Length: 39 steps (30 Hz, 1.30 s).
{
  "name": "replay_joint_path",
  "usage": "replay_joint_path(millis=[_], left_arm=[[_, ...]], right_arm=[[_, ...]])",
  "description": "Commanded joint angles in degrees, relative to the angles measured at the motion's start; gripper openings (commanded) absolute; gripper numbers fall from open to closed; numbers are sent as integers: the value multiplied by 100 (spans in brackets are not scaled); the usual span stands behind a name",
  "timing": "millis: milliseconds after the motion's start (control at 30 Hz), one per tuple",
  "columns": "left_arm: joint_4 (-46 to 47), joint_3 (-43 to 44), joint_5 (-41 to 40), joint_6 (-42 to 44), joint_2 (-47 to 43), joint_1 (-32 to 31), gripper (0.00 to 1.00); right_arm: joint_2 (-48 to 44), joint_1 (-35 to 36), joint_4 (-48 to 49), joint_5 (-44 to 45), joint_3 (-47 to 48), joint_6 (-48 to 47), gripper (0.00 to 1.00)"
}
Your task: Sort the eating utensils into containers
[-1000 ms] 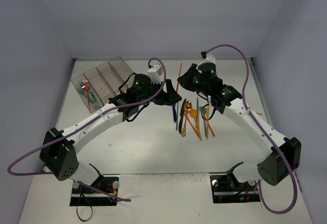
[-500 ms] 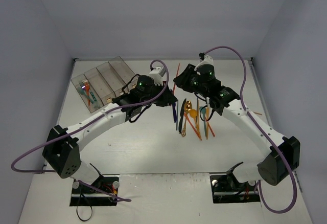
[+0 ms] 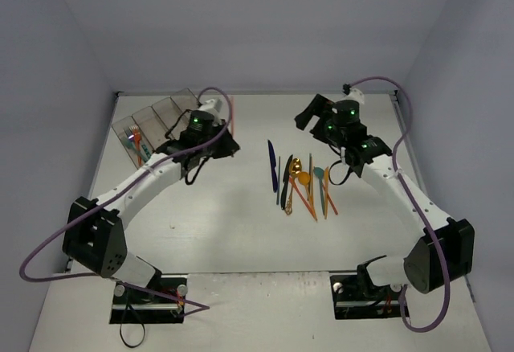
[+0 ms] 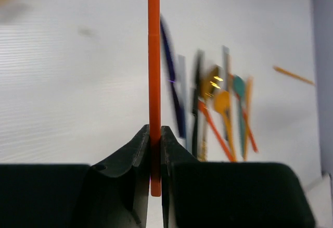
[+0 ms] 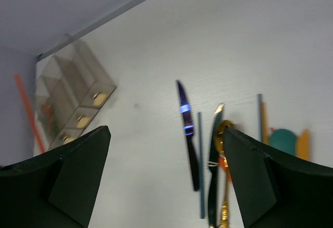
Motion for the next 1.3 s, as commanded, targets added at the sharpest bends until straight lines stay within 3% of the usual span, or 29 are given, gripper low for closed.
replay_joint_path(millis=[0, 267, 633, 967, 1267], left_arm=[[-891, 370, -723, 32, -43, 1062, 0], [-1620, 1450, -1086, 147, 1099, 2460, 0], [-2290, 2919, -1563, 414, 2620, 3110, 3], [-2580, 3079, -1782, 388, 2920, 3155, 30], [-2548, 3019, -1618, 537, 2336, 3093, 45]], right_arm=[[-608, -723, -55, 221, -394, -303, 87], [-1072, -1432, -446, 182, -919, -713, 88], [-1333, -1977, -653, 68, -1283, -927, 88], [-1186, -2441, -845, 199, -1423, -822, 88], [-618, -2897, -1063, 516, -1403, -338, 89]])
